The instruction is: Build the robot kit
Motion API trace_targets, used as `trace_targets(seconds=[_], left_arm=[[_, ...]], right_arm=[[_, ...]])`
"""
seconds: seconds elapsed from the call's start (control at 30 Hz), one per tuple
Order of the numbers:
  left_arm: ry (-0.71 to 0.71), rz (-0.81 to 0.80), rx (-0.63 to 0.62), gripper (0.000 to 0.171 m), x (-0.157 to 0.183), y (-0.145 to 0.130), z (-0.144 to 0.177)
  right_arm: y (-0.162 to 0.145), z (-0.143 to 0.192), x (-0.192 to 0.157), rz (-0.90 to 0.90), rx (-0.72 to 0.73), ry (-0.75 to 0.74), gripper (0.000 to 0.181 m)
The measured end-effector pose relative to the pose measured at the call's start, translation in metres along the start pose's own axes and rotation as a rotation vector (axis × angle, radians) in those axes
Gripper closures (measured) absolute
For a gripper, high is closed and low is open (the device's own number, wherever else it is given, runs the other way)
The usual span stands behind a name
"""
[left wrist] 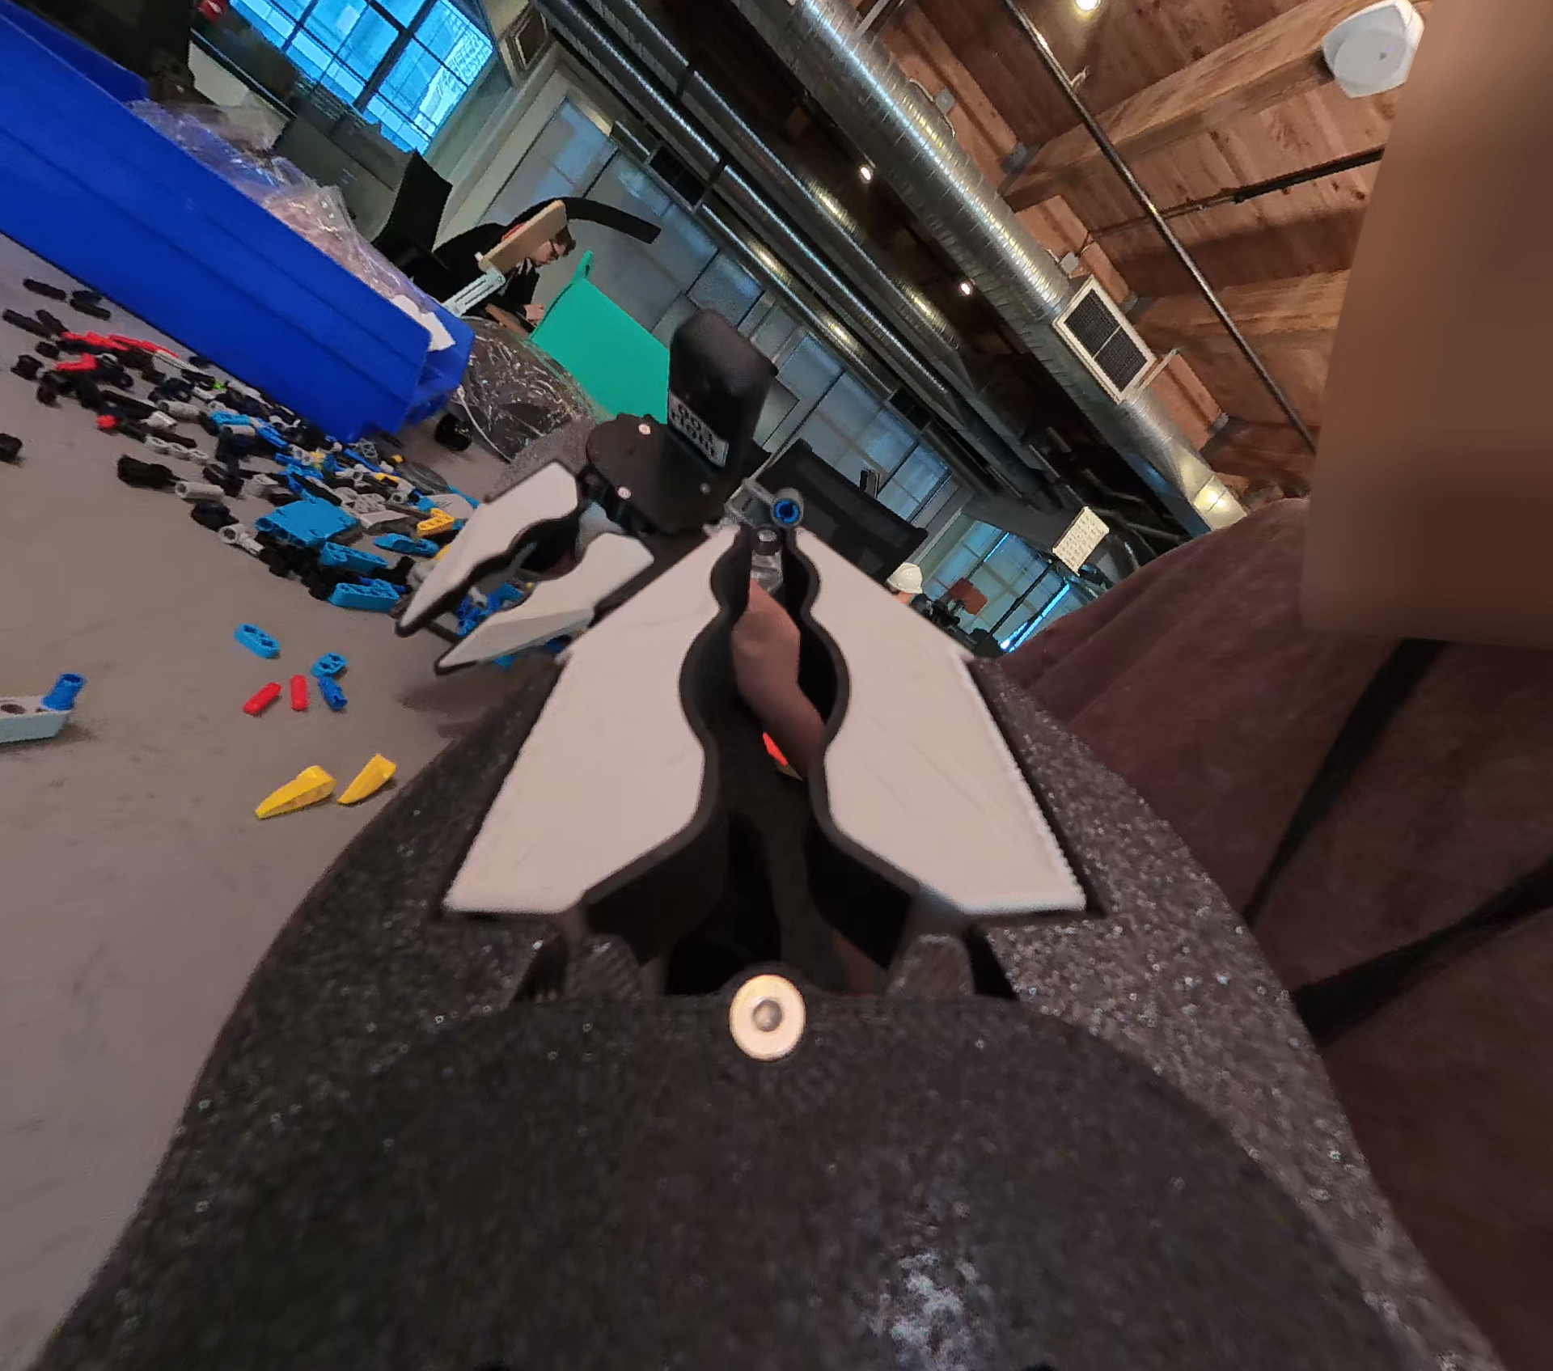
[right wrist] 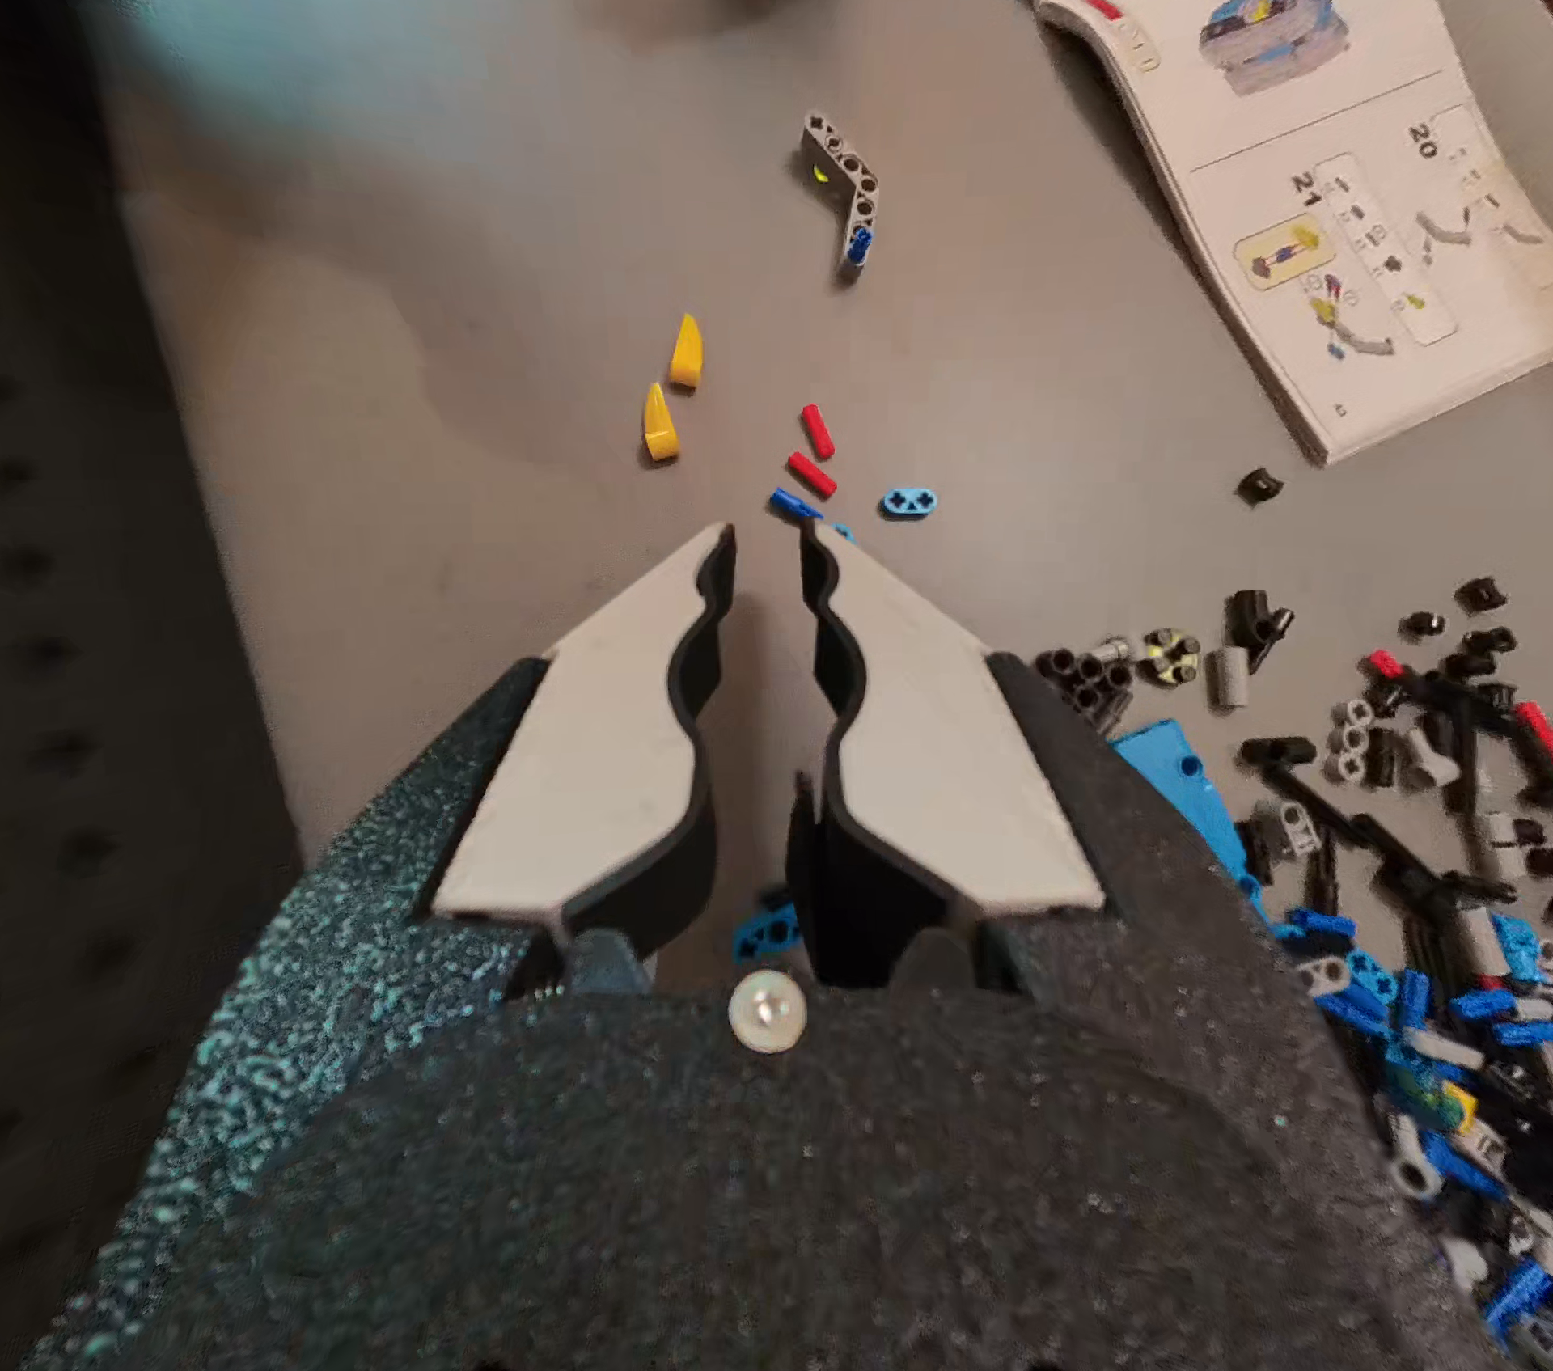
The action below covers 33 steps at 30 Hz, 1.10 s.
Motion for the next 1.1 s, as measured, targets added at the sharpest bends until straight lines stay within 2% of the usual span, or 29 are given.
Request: trace_targets(seconds=[0.3,0.43,0.6,0.7,0.93,1.1], left_arm=[[0.003,-0.028,-0.035,0.165,0.003,-0.006,-0.004],[-0.035,0.03,0.009,0.165,0.004,0.0,-0.001],[-0.057,0.077,0.059,0.165,0.002,0.007,0.004],[-0.044,0.083,0.055,0.165,0.0,0.006,0.004],[0.013,0.039,-0.001,0.165,-0.004,-0.002,-0.001],[0.019,0.043,0.011,0.165,-0.005,0.0,0.0]], right_arm=[[-0.005,-0.022,0.006,0.111,-0.162,-0.019,0.164],[-0.005,-0.024,0.013,0.117,-0.092,0.058,0.159],[-0.005,-0.03,0.019,0.046,-0.073,0.158,0.155],[-0.005,-0.031,0.015,0.036,-0.053,0.195,0.168],[-0.008,-0.03,0.012,0.026,-0.015,0.177,0.173],[-0.009,-0.027,0.011,0.028,-0.031,0.169,0.172]])
Point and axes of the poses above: each gripper's, where its closed fingertips meet, z back along the fingers, y out of its top, x = y × z across the jaws, the point moved 4 cm from there along z, back along the fingers, and after that the axes turned 2 degrees about y, right-handed, at the moved point
